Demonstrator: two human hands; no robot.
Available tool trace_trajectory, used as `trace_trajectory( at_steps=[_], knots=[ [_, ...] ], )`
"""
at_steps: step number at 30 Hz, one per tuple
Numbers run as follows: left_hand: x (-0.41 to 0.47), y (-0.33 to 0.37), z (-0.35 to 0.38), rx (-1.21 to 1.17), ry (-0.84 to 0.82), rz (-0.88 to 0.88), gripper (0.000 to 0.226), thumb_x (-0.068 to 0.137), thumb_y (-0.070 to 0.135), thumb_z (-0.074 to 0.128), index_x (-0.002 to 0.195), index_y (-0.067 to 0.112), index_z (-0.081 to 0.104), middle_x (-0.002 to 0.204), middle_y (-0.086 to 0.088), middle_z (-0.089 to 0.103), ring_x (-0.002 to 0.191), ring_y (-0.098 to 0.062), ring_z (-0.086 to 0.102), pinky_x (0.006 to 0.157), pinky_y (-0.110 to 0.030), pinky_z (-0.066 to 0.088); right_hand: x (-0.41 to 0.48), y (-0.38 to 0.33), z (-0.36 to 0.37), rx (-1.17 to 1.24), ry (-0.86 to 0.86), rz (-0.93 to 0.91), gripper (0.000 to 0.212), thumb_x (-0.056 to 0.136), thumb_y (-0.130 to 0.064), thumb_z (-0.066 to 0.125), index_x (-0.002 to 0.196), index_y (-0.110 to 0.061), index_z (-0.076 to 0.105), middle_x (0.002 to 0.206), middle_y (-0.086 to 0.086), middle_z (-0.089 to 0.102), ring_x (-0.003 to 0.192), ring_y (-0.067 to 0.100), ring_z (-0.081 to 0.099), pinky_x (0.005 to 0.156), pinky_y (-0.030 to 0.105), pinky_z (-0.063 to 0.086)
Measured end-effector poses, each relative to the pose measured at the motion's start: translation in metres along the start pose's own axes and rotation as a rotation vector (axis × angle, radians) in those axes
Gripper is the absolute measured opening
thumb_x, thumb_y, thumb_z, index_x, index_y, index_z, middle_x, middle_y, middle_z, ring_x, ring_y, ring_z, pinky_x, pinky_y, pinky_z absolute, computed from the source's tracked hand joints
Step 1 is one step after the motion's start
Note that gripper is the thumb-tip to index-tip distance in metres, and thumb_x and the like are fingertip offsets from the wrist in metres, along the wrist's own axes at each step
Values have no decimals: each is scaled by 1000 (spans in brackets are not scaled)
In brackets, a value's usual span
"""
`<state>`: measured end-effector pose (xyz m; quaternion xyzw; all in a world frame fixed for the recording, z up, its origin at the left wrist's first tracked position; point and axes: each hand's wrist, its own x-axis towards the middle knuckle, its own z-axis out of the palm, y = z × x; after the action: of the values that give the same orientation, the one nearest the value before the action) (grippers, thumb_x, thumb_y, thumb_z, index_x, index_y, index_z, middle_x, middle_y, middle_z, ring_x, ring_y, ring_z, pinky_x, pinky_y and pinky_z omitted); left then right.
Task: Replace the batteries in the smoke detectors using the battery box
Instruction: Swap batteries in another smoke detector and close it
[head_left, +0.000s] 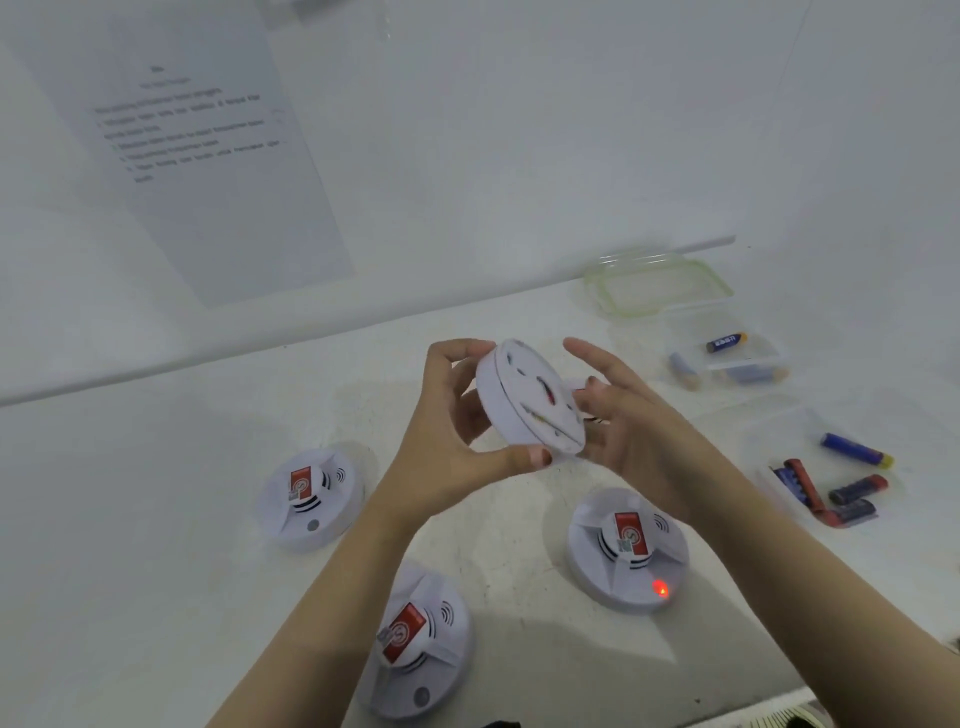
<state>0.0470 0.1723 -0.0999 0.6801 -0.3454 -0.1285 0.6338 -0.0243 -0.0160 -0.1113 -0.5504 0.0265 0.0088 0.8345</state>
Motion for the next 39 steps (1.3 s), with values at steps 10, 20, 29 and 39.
trace_trajectory(
  at_steps=[10,20,29,39],
  knots=[
    [-8,-4,-5,194,-86,-32,97,56,22,88,137,27,34,133,16,48,127,-11,48,99,-32,49,-9,-4,7,-221,-94,-53,59,73,-4,68,125,-30,58,123,5,62,105,25,63,80,36,55],
    [-10,-1,1,321,-85,-27,115,45,27,94,142,35,31,130,28,50,121,2,51,94,-21,49,-9,-12,24,-546,-211,-124,69,69,-7,79,128,-33,54,130,-17,52,120,7,51,96,31,49],
    [-17,4,0,347,-53,-10,96,49,18,87,132,34,41,122,26,53,114,-1,55,83,-15,49,-5,-17,26,-533,-282,-81,67,67,3,78,124,-27,59,127,-13,54,113,6,56,83,22,50],
    [-25,7,-4,370,-90,-20,99,48,23,91,135,31,44,124,18,56,117,-9,56,87,-21,51,-3,-23,26,-645,-387,-5,68,67,3,78,125,-28,58,120,-7,61,110,11,59,89,27,50]
  ],
)
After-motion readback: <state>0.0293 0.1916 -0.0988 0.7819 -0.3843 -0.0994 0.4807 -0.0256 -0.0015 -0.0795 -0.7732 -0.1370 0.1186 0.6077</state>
